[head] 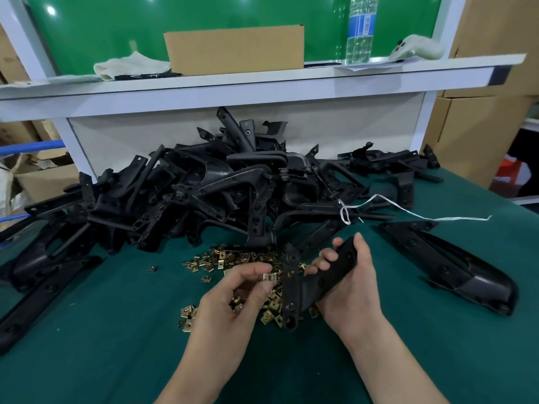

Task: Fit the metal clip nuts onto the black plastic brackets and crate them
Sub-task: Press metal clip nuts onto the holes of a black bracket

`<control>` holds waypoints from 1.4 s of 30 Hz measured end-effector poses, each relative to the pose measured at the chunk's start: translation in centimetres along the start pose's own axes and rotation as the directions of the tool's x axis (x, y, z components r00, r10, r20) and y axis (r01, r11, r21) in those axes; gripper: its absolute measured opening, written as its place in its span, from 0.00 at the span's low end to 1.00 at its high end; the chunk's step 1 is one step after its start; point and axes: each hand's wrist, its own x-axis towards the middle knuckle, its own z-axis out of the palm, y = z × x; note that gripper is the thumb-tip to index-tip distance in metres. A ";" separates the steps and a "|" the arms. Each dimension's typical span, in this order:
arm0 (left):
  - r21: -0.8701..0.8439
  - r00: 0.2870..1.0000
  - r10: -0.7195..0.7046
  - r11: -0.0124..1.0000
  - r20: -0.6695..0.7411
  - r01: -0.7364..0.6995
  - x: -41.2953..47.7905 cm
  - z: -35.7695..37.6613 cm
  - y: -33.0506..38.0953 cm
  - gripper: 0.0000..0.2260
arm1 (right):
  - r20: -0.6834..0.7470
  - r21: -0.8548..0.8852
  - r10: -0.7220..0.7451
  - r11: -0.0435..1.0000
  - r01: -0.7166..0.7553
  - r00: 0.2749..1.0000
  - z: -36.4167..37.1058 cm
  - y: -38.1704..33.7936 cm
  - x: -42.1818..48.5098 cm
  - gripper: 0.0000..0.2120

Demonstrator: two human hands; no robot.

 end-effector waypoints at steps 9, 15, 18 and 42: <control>-0.059 0.998 -0.055 0.997 -0.041 0.052 0.3 0.1 0.1 0.10 | 0.005 -0.002 -0.004 1.000 0.004 1.000 0.1 0.0 0.0 0.18; -0.117 0.991 -0.130 0.985 -0.035 0.126 0.8 -0.1 0.1 0.13 | 0.007 -0.003 -0.004 1.000 0.004 1.000 0.1 -0.1 -0.1 0.19; -0.187 0.983 -0.182 0.966 -0.009 0.177 1.0 -0.2 0.3 0.13 | 0.012 -0.006 -0.002 1.000 0.002 1.000 0.3 -0.1 -0.1 0.19; -0.325 0.979 -0.196 0.923 0.062 0.206 0.4 0.2 1.0 0.10 | 0.026 -0.065 -0.018 0.998 0.019 1.000 0.4 0.1 -0.3 0.18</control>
